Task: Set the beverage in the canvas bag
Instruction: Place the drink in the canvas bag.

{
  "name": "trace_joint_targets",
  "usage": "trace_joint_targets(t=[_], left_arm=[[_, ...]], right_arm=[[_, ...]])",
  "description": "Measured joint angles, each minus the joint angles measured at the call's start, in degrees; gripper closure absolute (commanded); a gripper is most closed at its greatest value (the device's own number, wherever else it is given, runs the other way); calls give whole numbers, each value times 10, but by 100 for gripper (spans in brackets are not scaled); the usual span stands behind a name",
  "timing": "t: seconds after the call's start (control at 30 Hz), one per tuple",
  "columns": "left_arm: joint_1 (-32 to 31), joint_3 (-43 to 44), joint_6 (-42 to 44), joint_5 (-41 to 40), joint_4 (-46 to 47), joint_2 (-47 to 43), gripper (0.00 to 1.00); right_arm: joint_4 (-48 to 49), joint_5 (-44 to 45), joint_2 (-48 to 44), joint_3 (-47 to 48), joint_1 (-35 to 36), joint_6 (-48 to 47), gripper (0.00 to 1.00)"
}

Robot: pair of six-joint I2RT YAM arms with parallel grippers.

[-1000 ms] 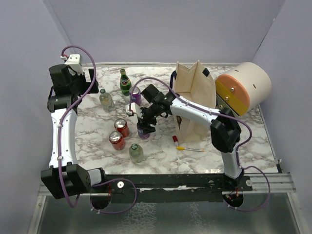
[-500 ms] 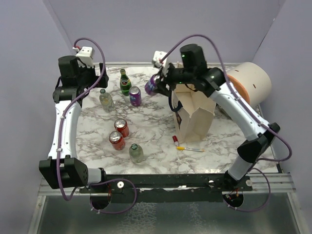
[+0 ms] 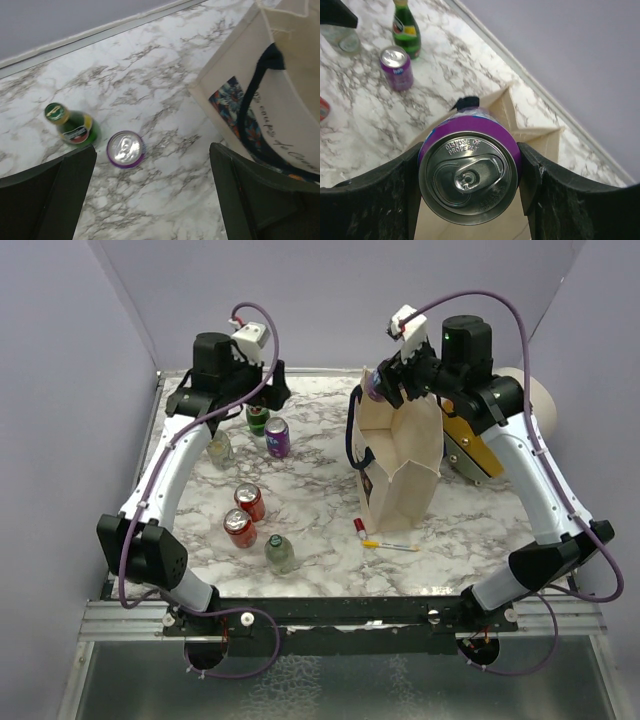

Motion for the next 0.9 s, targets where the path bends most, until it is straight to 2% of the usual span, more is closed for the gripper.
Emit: trace_joint_targets(t=[0.27,0.5,0.77,0.9], left_arm=[[-97,79,-88,19,8,62,6],[-143,89,-173,35,27,107,7],[-203,89,-213,57,45,146,8],[-220,103,-223,59,46,170,12]], right_arm=[[-25,32,2,-54,-11,0,63],[-16,31,3,-96,-16,0,64],[-14,23,4,-153,-54,2,64],[-11,13,7,-152,-66,5,64]])
